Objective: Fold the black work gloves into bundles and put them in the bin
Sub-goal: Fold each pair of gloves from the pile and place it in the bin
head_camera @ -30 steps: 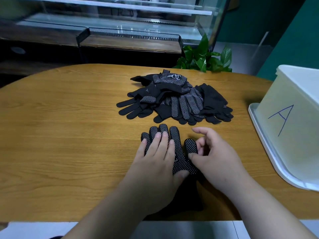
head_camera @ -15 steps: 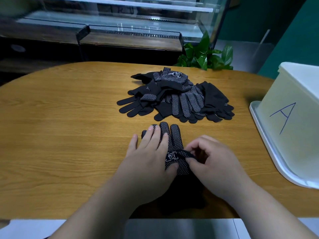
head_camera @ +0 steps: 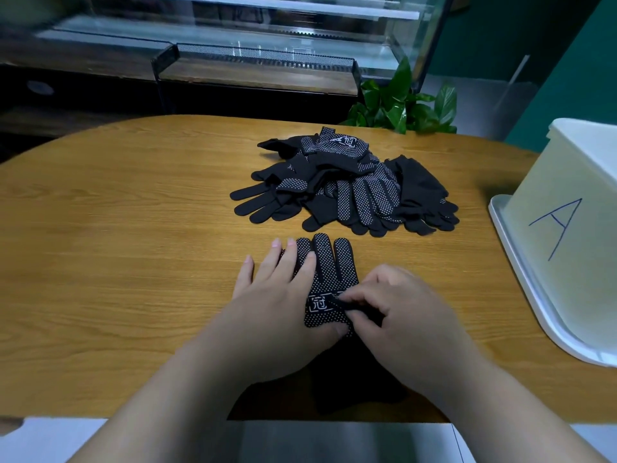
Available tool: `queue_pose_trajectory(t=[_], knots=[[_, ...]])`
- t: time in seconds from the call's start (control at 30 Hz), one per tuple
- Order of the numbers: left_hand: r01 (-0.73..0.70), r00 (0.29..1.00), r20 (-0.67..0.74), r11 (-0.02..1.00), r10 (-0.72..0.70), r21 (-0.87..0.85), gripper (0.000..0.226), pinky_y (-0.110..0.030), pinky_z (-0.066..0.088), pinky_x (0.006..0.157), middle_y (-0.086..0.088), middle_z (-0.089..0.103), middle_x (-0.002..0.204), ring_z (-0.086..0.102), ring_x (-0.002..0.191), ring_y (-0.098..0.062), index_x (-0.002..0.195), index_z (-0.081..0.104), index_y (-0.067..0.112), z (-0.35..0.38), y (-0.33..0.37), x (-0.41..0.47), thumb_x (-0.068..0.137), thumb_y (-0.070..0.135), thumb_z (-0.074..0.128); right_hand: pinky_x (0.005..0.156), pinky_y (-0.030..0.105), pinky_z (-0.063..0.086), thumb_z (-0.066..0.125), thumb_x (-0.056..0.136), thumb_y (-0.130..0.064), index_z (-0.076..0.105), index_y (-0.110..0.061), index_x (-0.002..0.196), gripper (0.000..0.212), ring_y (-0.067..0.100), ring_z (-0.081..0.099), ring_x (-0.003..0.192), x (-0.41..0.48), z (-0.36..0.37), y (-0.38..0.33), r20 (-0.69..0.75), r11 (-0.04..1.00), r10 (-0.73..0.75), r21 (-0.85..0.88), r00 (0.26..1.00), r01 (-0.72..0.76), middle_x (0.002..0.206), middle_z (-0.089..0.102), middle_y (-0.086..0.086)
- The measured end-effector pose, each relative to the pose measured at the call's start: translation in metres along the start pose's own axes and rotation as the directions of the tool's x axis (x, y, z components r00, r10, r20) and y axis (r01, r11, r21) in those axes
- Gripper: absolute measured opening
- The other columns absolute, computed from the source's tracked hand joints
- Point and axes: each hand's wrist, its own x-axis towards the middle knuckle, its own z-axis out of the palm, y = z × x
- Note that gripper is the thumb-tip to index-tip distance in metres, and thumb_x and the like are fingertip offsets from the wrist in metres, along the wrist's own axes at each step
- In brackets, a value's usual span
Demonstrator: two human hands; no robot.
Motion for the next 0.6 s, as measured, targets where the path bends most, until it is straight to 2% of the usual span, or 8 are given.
queue_pose_trajectory(t=[0.13, 0.33, 0.43, 0.53, 0.6], knots=[[-0.029, 0.999, 0.039, 0.996, 0.032, -0.083, 0.101, -0.044, -0.011, 0.123, 0.009, -0.027, 0.162, -0.032, 0.145, -0.009, 0.156, -0.014, 0.035, -0.013, -0.016, -0.002, 0.082, 0.079, 0.041, 0.071, 0.021, 0.046, 0.068, 0.086, -0.029, 0.072, -0.035, 0.102, 0.017, 0.001, 0.048, 0.090, -0.002, -0.001, 0.000, 0.017, 0.999, -0.054, -0.009, 0.998, 0.054, 0.090, 0.057, -0.022], [-0.067, 0.997, 0.016, 0.982, 0.070, -0.174, 0.094, -0.041, -0.008, 0.124, 0.011, -0.020, 0.163, -0.026, 0.147, -0.006, 0.156, -0.007, 0.039, -0.019, -0.022, -0.001, 0.087, 0.068, 0.050, 0.072, 0.020, 0.047, 0.058, 0.091, -0.034, 0.073, -0.038, 0.101, 0.019, 0.000, 0.048, 0.090, -0.003, -0.003, -0.001, 0.069, 0.994, -0.101, -0.045, 0.993, 0.104, 0.089, 0.055, -0.025], [-0.092, 0.995, 0.014, 0.971, 0.098, -0.219, 0.089, -0.038, -0.009, 0.124, 0.013, -0.016, 0.164, -0.025, 0.146, -0.002, 0.156, -0.003, 0.042, -0.017, -0.024, 0.000, 0.089, 0.061, 0.053, 0.070, 0.019, 0.046, 0.047, 0.090, -0.039, 0.074, -0.038, 0.101, 0.029, 0.000, 0.048, 0.088, -0.003, -0.003, -0.001, 0.085, 0.990, -0.124, -0.054, 0.989, 0.129, 0.087, 0.056, -0.025], [-0.080, 0.997, -0.011, 0.946, 0.081, -0.315, 0.082, -0.034, -0.009, 0.123, 0.016, -0.007, 0.165, -0.019, 0.147, 0.002, 0.155, 0.008, 0.045, -0.019, -0.023, 0.000, 0.081, 0.046, 0.043, 0.070, 0.022, 0.049, 0.046, 0.091, -0.038, 0.075, -0.035, 0.101, 0.031, 0.002, 0.053, 0.086, -0.005, -0.007, -0.003, 0.083, 0.986, -0.160, -0.040, 0.984, 0.164, 0.087, 0.062, -0.023], [-0.061, 0.997, -0.058, 0.918, 0.042, -0.391, 0.072, -0.035, -0.005, 0.124, 0.017, 0.005, 0.165, -0.010, 0.148, 0.002, 0.154, 0.019, 0.044, -0.022, -0.023, 0.001, 0.088, 0.030, 0.046, 0.070, 0.021, 0.050, 0.048, 0.093, -0.035, 0.076, -0.033, 0.101, 0.028, 0.003, 0.057, 0.083, -0.006, -0.009, -0.003, 0.047, 0.983, -0.178, -0.026, 0.983, 0.179, 0.089, 0.068, -0.023]])
